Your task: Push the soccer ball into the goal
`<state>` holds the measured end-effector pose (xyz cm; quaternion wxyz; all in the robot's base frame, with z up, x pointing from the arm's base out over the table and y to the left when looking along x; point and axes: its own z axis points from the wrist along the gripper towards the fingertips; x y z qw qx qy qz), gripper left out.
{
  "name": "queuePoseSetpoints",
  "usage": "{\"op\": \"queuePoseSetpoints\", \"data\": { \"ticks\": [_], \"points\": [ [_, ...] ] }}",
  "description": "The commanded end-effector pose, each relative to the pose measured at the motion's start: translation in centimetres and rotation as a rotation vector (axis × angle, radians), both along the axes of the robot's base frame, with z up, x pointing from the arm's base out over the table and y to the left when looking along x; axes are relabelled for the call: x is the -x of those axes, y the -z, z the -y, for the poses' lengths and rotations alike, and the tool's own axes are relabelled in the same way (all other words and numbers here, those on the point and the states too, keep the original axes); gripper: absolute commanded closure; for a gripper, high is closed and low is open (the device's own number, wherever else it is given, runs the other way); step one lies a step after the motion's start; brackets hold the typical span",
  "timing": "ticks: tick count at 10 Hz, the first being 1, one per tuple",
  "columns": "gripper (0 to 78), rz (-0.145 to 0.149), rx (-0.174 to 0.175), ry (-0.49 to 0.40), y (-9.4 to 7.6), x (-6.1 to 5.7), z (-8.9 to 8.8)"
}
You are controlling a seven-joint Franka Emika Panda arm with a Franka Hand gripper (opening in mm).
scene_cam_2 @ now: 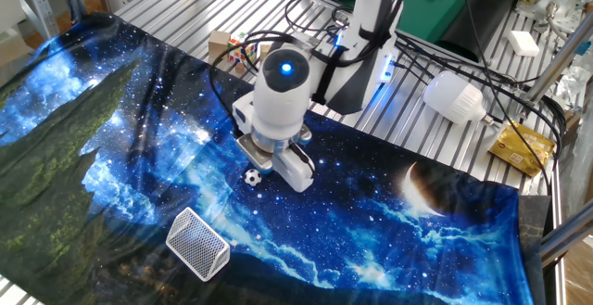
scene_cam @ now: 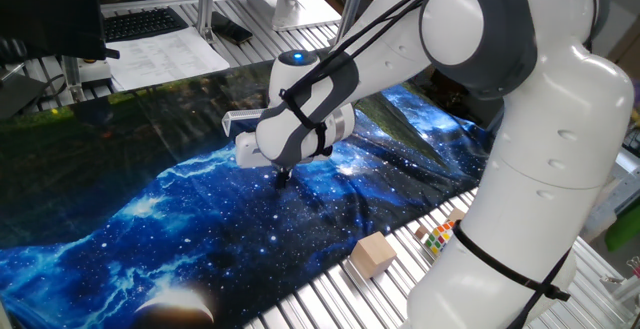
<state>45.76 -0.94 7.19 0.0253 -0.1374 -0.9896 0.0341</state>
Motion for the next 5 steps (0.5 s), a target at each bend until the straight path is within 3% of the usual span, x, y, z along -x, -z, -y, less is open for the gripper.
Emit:
{"op": "queuePoseSetpoints", "data": {
  "ticks": [1, 5],
  "points": [
    [77.6, -0.006, 0.000, -0.024, -0.06, -0.59, 0.87],
    [77.6, -0.010, -0.001, -0.047, 0.16, -1.17, 1.84]
  ]
}}
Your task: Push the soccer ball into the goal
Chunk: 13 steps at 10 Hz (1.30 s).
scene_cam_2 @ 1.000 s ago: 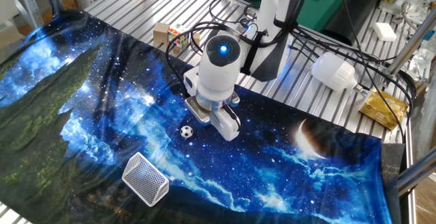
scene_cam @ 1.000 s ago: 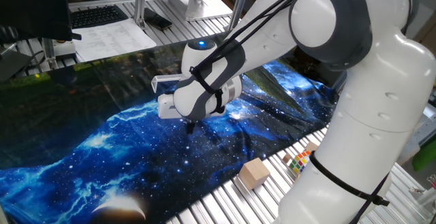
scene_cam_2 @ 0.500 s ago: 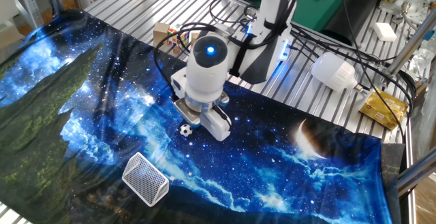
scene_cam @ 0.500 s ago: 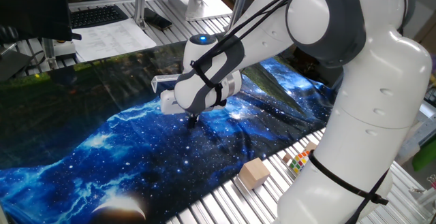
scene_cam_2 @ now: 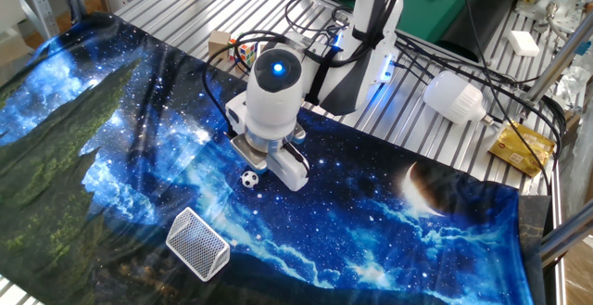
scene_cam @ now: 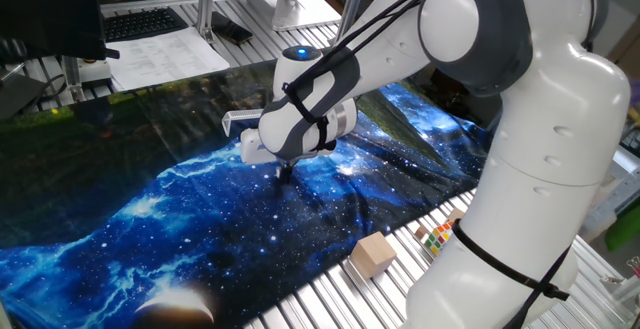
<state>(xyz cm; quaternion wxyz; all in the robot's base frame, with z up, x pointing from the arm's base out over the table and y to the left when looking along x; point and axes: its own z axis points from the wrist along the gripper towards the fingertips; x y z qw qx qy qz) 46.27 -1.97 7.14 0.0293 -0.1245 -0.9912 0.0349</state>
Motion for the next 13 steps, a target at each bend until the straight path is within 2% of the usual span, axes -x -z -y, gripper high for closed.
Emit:
{"op": "queuePoseSetpoints", "data": {
  "ticks": [1, 5, 10, 13],
  "points": [
    [77.6, -0.004, 0.000, -0.024, 0.1, -1.0, 0.9],
    [77.6, -0.013, -0.004, -0.040, -0.2, -2.1, 1.1],
    [77.6, -0.019, -0.009, -0.051, -1.0, -4.8, 1.3],
    [77.6, -0.019, -0.012, -0.049, -1.4, -5.7, 1.3]
  ]
}}
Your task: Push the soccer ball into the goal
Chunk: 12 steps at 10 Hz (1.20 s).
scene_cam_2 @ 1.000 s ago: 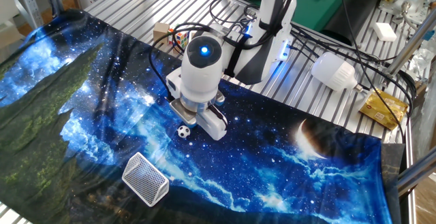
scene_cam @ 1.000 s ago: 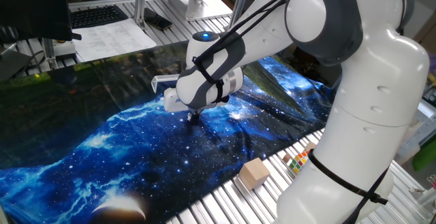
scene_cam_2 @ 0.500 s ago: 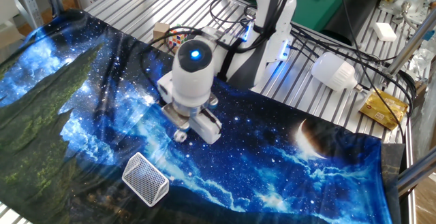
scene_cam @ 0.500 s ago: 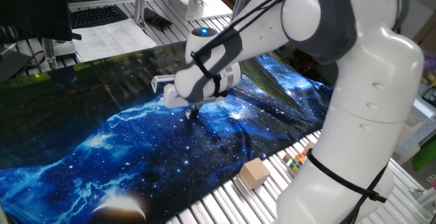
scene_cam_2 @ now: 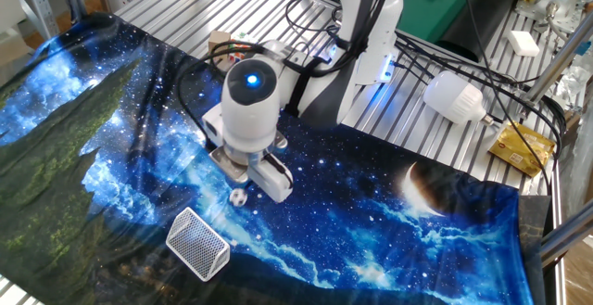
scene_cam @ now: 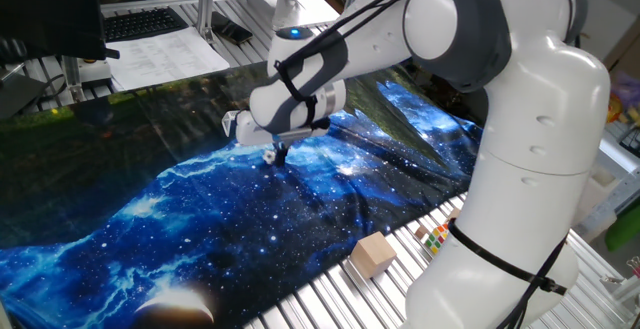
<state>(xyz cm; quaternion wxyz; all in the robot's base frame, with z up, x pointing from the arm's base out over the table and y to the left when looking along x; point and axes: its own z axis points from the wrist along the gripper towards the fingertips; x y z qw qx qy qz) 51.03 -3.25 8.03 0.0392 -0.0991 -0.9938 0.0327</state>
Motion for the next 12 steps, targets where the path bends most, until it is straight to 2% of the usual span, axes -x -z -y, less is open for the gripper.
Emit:
{"op": "queuePoseSetpoints", "data": {
  "ticks": [1, 4, 12],
  "points": [
    [77.6, 0.004, -0.010, 0.010, -0.4, -1.2, -0.1],
    [77.6, 0.008, -0.029, 0.029, 0.1, -1.7, -0.5],
    [77.6, 0.014, -0.035, 0.050, 0.5, -4.0, -1.2]
  ]
}}
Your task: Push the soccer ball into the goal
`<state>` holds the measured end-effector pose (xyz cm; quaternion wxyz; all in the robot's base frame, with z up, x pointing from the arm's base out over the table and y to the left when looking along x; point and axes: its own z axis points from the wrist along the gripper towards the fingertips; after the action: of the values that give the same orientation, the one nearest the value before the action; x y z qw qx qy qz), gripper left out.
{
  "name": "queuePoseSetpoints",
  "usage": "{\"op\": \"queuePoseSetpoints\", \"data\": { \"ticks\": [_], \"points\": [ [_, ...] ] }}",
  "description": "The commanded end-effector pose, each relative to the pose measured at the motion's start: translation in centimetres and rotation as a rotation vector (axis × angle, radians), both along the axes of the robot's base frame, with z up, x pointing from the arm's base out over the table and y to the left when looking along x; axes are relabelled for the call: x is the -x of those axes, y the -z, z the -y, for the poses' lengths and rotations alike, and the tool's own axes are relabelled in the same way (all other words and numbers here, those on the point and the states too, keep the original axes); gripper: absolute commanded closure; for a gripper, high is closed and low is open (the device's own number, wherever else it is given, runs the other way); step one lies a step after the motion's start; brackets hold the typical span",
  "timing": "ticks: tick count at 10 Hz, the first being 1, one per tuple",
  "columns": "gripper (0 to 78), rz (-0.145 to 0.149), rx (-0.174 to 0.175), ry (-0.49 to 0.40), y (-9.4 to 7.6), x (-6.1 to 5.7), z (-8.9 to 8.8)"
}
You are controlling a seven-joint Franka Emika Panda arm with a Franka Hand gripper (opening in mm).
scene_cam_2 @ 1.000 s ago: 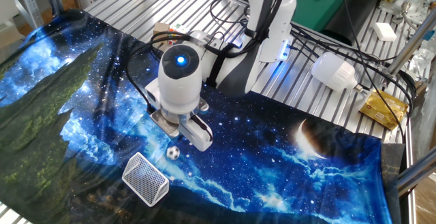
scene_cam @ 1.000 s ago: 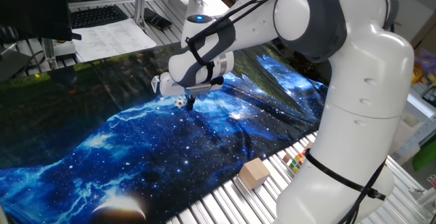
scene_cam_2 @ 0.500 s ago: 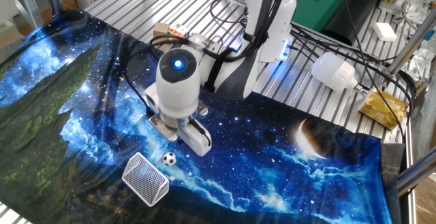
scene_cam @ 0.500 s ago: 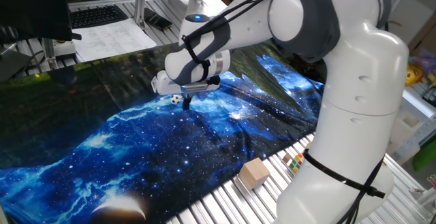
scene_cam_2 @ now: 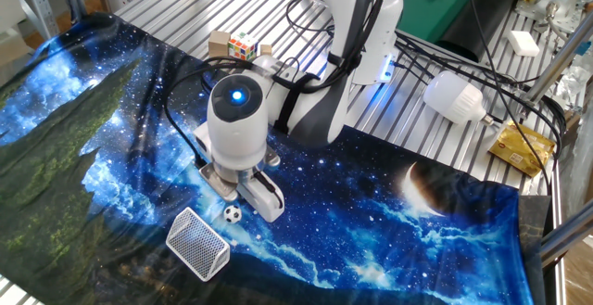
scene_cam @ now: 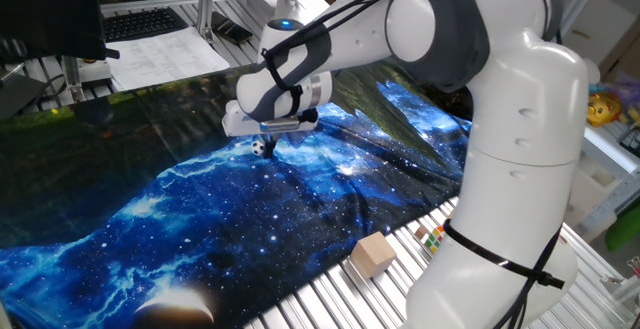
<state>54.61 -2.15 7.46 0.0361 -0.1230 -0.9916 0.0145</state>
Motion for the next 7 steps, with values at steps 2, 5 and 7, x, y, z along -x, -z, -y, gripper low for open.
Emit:
{"op": "queuePoseSetpoints", "data": {
  "ticks": [2, 5, 7],
  "points": [
    [77.6, 0.012, -0.003, 0.004, 0.2, -1.4, -0.4],
    [77.6, 0.010, -0.003, -0.003, -0.3, -2.6, -0.3],
    [77.6, 0.010, -0.003, -0.004, -0.4, -3.3, -0.2]
  ]
}}
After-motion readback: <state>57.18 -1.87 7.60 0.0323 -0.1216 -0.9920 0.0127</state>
